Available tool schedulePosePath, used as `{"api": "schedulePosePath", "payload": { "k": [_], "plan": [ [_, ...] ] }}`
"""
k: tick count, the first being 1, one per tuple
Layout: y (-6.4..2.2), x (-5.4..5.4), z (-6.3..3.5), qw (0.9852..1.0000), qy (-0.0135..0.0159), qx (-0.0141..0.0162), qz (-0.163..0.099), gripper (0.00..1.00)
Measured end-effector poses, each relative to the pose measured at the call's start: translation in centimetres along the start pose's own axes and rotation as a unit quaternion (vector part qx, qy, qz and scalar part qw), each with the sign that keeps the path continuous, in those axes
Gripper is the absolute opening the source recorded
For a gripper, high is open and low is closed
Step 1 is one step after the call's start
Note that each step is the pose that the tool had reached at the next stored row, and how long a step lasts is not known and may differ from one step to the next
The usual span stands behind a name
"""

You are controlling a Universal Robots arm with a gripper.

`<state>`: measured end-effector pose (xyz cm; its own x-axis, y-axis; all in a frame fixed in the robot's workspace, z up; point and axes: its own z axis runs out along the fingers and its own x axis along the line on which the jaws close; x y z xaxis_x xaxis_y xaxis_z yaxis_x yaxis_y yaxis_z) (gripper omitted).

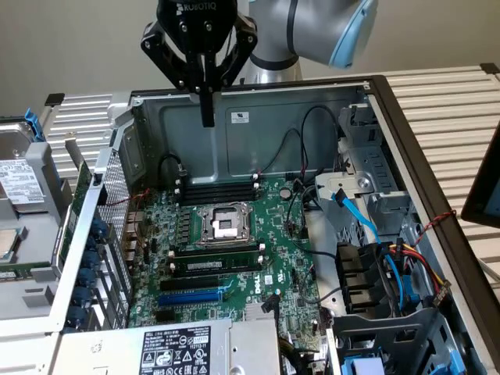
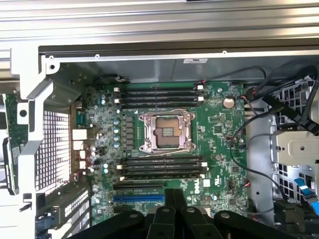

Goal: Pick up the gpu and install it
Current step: 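Reach for the gpu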

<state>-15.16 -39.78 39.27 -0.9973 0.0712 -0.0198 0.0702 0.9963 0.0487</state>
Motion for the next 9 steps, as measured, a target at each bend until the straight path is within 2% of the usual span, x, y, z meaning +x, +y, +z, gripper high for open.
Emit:
{"api": "schedulePosePath", "payload": {
  "k": [9],
  "plan": [
    [-0.24,4.0,-0.09,1.0,-0.0016,-0.0001,0.0,0.11]
  ]
}}
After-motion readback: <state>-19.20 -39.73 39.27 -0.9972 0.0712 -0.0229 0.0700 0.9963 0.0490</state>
